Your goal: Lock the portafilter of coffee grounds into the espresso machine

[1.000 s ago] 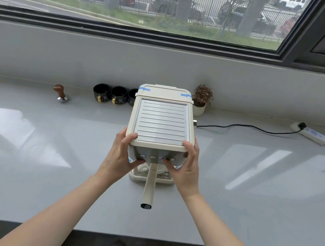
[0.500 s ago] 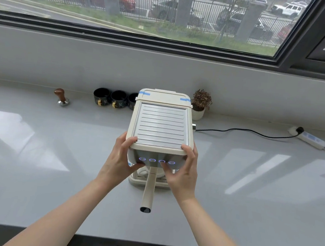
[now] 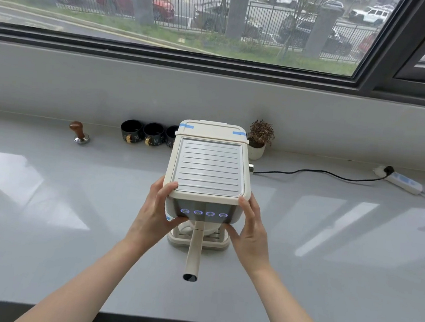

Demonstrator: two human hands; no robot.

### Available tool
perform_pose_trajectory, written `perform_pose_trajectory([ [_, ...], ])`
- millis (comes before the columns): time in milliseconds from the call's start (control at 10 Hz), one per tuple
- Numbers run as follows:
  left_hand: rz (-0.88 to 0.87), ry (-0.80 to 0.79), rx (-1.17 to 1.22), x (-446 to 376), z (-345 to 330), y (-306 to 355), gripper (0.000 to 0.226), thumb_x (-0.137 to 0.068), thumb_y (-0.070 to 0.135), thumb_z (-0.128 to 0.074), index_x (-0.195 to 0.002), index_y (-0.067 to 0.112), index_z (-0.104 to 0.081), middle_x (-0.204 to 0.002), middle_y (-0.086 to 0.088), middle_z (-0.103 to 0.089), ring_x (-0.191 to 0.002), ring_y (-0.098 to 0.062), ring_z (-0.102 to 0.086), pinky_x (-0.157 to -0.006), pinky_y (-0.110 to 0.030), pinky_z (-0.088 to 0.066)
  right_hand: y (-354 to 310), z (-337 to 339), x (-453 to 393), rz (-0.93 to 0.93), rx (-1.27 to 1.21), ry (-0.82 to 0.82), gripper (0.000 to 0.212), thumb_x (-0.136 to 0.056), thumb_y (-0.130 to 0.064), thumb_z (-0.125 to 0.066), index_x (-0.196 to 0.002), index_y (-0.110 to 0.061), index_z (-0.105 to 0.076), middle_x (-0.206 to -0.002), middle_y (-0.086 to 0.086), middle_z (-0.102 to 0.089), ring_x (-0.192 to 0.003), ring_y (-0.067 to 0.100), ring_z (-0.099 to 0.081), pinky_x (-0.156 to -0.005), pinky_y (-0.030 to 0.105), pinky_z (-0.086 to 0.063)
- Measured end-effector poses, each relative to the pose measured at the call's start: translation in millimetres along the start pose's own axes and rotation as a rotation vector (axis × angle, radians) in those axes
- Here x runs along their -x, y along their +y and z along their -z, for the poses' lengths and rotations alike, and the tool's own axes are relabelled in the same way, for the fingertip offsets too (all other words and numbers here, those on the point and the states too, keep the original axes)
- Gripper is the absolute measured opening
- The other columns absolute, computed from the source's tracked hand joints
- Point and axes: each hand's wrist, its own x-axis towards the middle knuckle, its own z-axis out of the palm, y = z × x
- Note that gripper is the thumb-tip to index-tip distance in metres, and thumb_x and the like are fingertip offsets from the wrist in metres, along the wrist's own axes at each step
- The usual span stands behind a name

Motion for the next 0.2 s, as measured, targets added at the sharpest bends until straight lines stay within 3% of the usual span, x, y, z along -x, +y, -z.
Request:
perform_pose_trajectory([
  [100,-0.005,0.003,0.019,0.5,-0.2,-2.3,0.099,-0.060,0.014,-0.089,-0.133,0.029,-0.025,-0.139,-0.011,-0.036,-0.121,-0.023,-0.047,-0.091,-0.024,-0.044,15.6,14.3,0.6,0.094,0.091,-0.028,0.082,-0.079,-0.001,-0.065,-0.137,-0.042,-0.025,-0.149,-0.005,-0.039,-0.123,0.008,-0.052,-0.077,0.017,-0.048],
  [200,0.030,-0.005,0.050,0.6,1.2,1.3,0.100,-0.060,0.014,-0.089,-0.134,0.031,-0.024,-0.139,-0.008,-0.035,-0.120,-0.024,-0.048,-0.089,-0.028,-0.047,35.7,36.9,1.0,-0.107,0.203,0.047,0.068,-0.085,0.007,-0.046,-0.135,-0.037,-0.036,-0.140,-0.006,-0.048,-0.125,0.015,-0.050,-0.094,0.026,-0.046],
])
